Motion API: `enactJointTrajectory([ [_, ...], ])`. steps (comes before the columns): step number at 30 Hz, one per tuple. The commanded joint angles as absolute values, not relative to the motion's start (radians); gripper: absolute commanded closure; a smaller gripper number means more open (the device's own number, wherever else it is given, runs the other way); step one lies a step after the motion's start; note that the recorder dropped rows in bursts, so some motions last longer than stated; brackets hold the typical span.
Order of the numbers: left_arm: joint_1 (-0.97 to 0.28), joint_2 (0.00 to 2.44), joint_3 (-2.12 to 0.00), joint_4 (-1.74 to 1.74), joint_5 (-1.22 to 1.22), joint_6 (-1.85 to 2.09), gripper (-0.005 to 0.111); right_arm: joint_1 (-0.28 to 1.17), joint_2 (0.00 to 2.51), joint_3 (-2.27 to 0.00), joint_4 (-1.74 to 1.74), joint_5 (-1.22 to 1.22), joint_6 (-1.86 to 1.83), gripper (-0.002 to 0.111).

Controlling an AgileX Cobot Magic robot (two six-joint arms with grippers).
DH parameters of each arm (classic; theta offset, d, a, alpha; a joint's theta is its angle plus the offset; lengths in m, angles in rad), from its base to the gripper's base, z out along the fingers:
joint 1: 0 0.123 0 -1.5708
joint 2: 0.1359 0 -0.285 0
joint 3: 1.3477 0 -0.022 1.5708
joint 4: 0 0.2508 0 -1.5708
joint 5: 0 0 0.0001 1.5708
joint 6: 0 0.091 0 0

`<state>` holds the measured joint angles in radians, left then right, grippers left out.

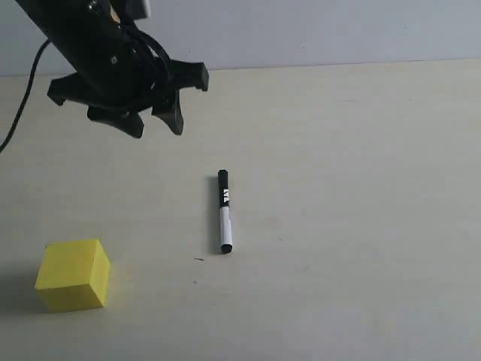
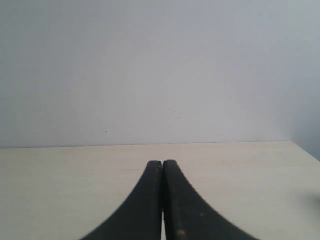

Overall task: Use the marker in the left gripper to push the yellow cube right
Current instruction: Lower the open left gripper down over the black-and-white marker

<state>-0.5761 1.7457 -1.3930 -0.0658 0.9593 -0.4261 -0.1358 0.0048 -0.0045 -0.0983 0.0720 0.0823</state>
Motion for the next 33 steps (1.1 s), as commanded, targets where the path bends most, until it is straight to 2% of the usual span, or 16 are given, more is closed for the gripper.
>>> enactJointTrajectory([
  [1,-0.593,1.812,-1.399,-0.067,1.001,-0.513,0.054,-0.133,0.0,0.0,-0.1,0.065,0.082,0.108],
  [33,-0.754,2.096,-1.503,-0.079,0.949,-0.606,0.054,-0.133,0.0,0.0,-0.1,0.065,0.082,0.108],
])
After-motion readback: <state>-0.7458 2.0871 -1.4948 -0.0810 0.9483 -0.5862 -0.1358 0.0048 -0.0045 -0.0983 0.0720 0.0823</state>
